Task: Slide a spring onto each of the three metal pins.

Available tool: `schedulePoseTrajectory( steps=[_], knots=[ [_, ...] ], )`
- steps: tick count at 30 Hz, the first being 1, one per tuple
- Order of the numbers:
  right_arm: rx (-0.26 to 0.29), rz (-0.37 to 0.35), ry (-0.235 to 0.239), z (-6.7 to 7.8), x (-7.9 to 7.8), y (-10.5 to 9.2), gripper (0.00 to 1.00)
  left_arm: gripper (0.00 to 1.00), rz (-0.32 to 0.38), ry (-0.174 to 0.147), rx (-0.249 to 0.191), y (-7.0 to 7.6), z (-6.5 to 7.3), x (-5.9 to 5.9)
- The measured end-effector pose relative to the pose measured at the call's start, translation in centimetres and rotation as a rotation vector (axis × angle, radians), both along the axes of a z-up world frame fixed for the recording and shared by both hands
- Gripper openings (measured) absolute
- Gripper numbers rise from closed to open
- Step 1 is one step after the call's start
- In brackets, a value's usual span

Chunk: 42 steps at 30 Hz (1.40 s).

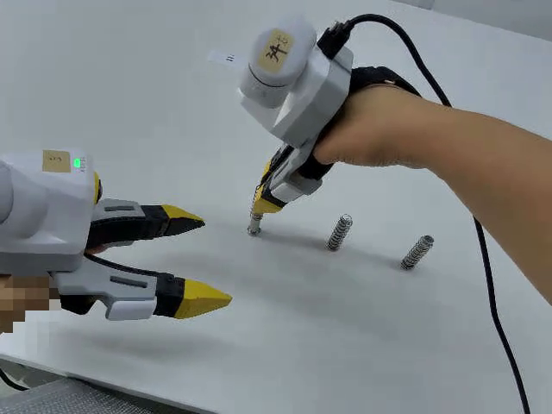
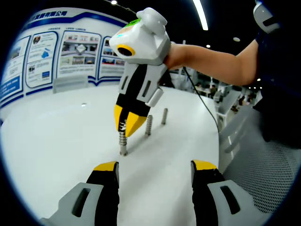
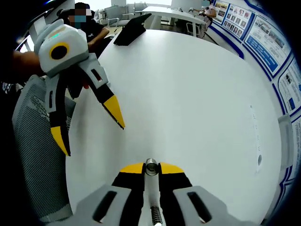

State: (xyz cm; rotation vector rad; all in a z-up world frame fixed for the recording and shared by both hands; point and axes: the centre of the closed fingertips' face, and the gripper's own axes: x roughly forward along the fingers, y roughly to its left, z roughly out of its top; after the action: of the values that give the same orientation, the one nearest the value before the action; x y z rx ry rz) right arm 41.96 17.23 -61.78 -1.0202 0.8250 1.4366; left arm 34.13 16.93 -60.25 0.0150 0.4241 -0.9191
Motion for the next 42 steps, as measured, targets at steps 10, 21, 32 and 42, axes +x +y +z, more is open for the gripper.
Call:
schedulePoseTrajectory(
  steps=[10,21,32,42],
  knots=[
    [-0.01,-0.011,0.014,-1.2,-0.1,-0.2,0.12,0.63,0.004,0.015,-0.003,0.1,-0.4,0.0],
    [-0.008,-0.018,0.02,-1.7,-0.1,-0.3,0.12,0.63,0.005,0.018,-0.004,0.1,-0.4,0.2],
    [0.016,-0.044,0.021,-1.6,0.3,-0.7,0.18,0.64,0.012,0.017,0.003,0.4,-0.1,0.3],
    [0.062,-0.07,-0.003,-0.4,0.3,-1.7,0.23,0.65,0.009,0.01,0.005,0.2,0.2,0.4]
  ],
)
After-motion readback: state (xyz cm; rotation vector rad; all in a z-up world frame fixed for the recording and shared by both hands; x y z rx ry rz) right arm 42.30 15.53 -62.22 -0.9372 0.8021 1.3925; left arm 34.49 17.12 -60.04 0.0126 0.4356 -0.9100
